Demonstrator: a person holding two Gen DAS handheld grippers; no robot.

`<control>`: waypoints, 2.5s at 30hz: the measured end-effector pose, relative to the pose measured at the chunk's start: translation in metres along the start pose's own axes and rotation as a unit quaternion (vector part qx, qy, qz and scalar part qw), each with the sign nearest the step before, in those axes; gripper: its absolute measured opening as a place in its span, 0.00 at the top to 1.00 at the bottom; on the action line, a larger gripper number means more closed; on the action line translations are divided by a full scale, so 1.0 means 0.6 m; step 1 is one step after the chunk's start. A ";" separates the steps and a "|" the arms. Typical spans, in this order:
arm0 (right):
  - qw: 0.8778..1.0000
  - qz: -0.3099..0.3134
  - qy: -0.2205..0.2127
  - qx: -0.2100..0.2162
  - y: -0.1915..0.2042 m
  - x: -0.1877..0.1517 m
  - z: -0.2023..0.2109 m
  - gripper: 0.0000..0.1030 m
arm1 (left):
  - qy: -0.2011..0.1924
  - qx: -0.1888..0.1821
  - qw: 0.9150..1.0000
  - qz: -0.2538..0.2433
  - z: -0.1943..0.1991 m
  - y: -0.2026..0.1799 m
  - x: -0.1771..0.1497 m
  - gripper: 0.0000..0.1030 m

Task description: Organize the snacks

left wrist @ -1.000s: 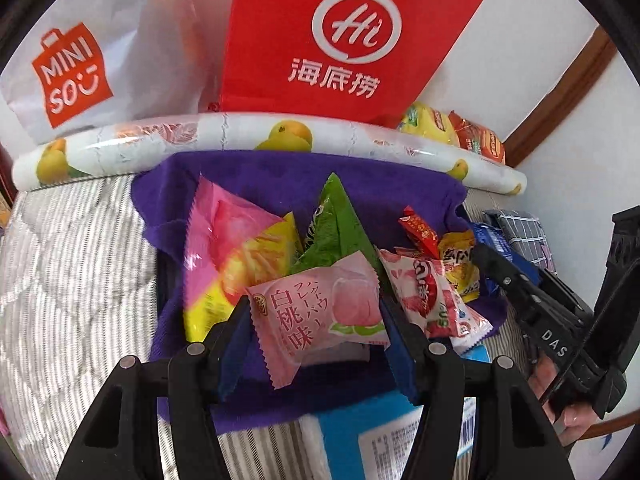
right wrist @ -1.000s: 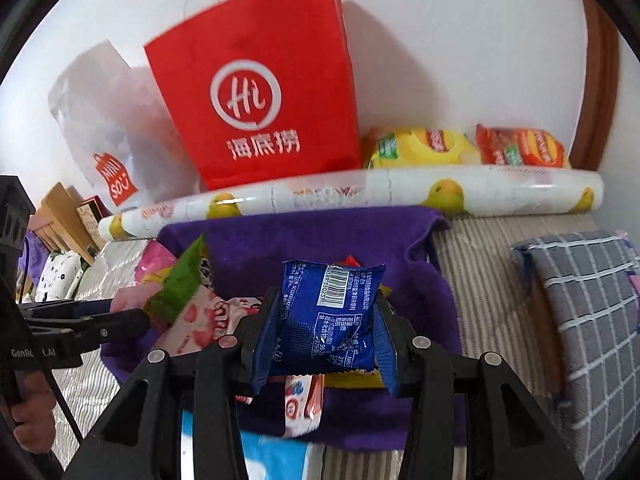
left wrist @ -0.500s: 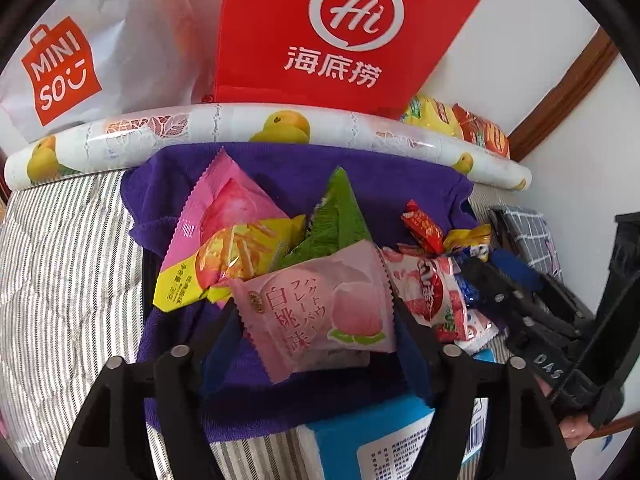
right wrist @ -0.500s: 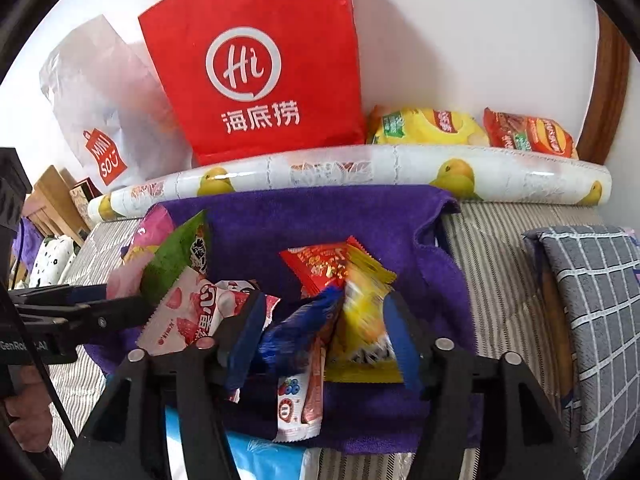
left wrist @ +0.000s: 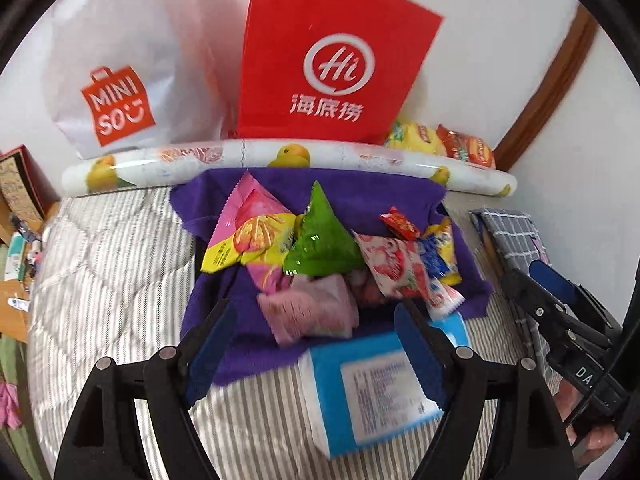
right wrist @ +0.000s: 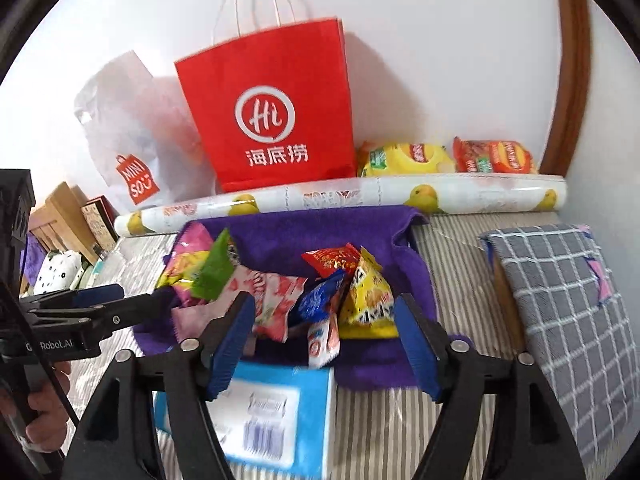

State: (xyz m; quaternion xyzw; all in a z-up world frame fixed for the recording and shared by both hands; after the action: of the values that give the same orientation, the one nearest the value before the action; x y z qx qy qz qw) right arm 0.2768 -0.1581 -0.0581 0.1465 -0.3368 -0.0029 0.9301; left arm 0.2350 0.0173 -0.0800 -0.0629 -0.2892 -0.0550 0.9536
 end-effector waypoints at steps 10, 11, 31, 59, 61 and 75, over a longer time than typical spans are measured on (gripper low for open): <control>0.999 0.010 -0.028 -0.027 0.015 -0.077 0.146 0.25 | -0.056 0.022 0.998 -0.025 0.120 -0.053 -0.073 0.16; 0.999 0.009 -0.031 -0.029 0.015 -0.085 0.158 0.25 | -0.064 0.026 0.997 -0.025 0.133 -0.057 -0.082 0.14; 0.996 -0.004 -0.067 -0.065 -0.013 -0.181 0.286 0.00 | -0.116 0.056 0.991 -0.025 0.237 -0.103 -0.170 0.06; 0.995 -0.015 -0.077 -0.059 -0.026 -0.192 0.319 0.00 | -0.124 0.062 0.990 -0.034 0.261 -0.127 -0.174 0.06; 0.995 -0.015 -0.077 -0.059 -0.026 -0.192 0.319 0.00 | -0.124 0.062 0.990 -0.034 0.261 -0.127 -0.174 0.06; 0.995 -0.014 -0.080 -0.056 -0.024 -0.194 0.323 0.00 | -0.126 0.059 0.990 -0.032 0.265 -0.126 -0.178 0.06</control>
State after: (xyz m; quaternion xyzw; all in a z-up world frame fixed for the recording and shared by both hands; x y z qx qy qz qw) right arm 0.0666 -0.2124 0.0068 0.0979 -0.4071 -0.0466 0.9070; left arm 0.0495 -0.0260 -0.0021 -0.0040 -0.4114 -0.0603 0.9095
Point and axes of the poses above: each gripper's, at about its wrist camera, not at the fingertips, and z roughly against the way its jaws point, y to its left, x to its top, the point moved 5 cm from there along -z, roughly the way its jaws point, and after that the axes turned 12 degrees about -z, right-handed, at the moved point
